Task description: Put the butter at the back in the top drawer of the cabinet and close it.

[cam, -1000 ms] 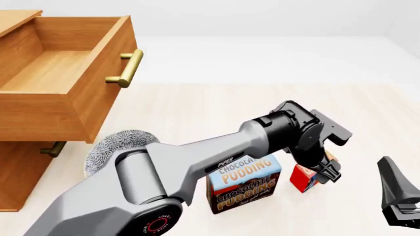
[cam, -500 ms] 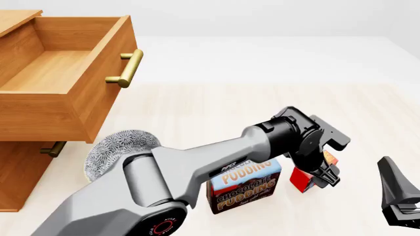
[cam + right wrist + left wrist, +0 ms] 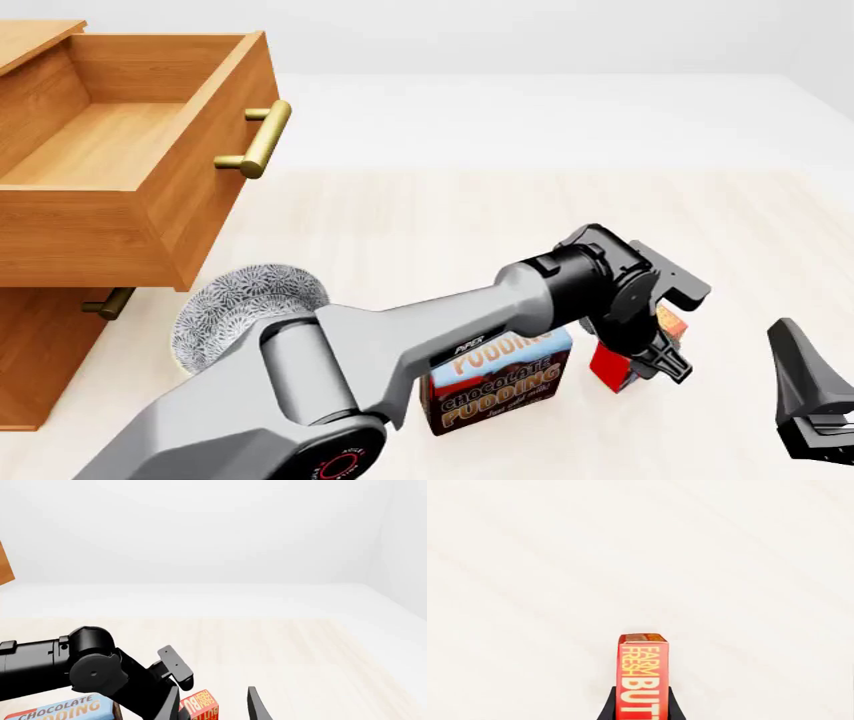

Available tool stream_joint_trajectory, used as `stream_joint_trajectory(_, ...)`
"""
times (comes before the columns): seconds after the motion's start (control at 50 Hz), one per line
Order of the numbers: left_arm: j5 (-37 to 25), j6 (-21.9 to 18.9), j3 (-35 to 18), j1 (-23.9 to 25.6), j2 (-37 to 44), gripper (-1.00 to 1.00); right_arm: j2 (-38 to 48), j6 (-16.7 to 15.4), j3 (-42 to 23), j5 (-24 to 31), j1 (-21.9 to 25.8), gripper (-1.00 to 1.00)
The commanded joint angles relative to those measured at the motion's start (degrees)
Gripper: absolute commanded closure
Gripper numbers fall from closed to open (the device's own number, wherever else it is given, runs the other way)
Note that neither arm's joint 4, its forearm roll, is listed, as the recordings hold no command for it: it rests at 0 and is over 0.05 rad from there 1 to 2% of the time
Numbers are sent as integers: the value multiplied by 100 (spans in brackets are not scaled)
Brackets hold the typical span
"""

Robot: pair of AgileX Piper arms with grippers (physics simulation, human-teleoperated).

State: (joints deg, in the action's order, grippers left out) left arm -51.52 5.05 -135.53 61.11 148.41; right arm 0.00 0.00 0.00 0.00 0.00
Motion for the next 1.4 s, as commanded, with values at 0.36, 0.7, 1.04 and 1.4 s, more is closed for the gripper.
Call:
stream_joint_trajectory(0.36, 495, -43, 462, -73, -681, 100, 0, 0, 0, 0, 0, -100)
stream_joint_trajectory(0.7, 308, -88, 362, -116, -1108, 100, 0, 0, 0, 0, 0, -100)
stream_joint_trajectory(1.04, 187, -219, 540, -310, -1592, 100, 0, 0, 0, 0, 0, -100)
stream_joint_trajectory(1.4, 147, -540, 996, -534, -2329, 100, 0, 0, 0, 0, 0, -100)
